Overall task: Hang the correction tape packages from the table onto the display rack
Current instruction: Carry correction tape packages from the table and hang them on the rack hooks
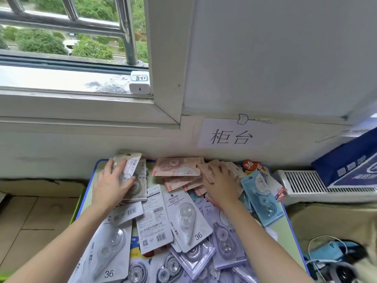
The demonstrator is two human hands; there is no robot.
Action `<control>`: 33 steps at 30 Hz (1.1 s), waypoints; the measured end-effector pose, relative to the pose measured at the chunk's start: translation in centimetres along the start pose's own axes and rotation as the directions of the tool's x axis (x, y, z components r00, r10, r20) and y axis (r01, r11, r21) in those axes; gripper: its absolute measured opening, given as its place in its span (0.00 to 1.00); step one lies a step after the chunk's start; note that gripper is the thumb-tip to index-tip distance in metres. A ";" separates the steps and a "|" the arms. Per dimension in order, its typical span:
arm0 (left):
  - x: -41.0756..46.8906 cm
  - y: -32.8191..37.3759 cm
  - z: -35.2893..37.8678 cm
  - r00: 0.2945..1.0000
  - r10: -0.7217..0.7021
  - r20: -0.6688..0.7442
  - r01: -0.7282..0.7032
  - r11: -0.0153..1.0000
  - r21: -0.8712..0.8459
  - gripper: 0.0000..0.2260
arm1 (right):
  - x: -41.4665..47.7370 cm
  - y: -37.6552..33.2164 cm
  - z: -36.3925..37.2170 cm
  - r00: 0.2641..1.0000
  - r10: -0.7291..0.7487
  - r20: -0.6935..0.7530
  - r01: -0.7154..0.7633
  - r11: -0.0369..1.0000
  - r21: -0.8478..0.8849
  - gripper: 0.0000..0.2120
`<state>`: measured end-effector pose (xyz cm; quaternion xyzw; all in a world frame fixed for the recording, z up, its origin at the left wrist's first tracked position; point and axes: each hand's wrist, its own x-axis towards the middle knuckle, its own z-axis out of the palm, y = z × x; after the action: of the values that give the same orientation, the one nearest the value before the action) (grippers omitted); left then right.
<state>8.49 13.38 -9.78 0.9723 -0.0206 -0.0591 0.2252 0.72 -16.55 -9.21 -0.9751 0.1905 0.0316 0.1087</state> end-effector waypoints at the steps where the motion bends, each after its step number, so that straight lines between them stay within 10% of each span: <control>1: -0.2 0.2 -0.1 1.000 0.001 -0.012 -0.001 1.000 0.001 0.29 | -0.7 0.0 0.2 1.000 -0.003 0.003 0.003 1.000 -0.016 0.26; 10: -2.5 1.6 -0.1 0.999 0.010 -0.034 -0.010 1.000 -0.004 0.29 | -3.6 0.9 1.0 0.999 -0.038 -0.023 0.037 0.999 -0.021 0.35; 23: -4.4 2.7 0.5 0.996 -0.018 -0.085 0.020 1.000 0.014 0.28 | 0.7 1.3 -0.9 0.926 0.043 0.374 -0.065 0.997 0.046 0.50; 33: -5.2 3.0 1.1 0.994 -0.028 -0.110 0.031 0.999 0.021 0.28 | 0.3 1.2 -0.2 0.947 0.026 0.320 -0.057 0.995 0.088 0.51</control>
<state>3.12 10.55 -8.91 0.9768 0.0053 -0.0089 0.2140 0.54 -17.83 -9.30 -0.9467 0.1921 0.1816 0.1839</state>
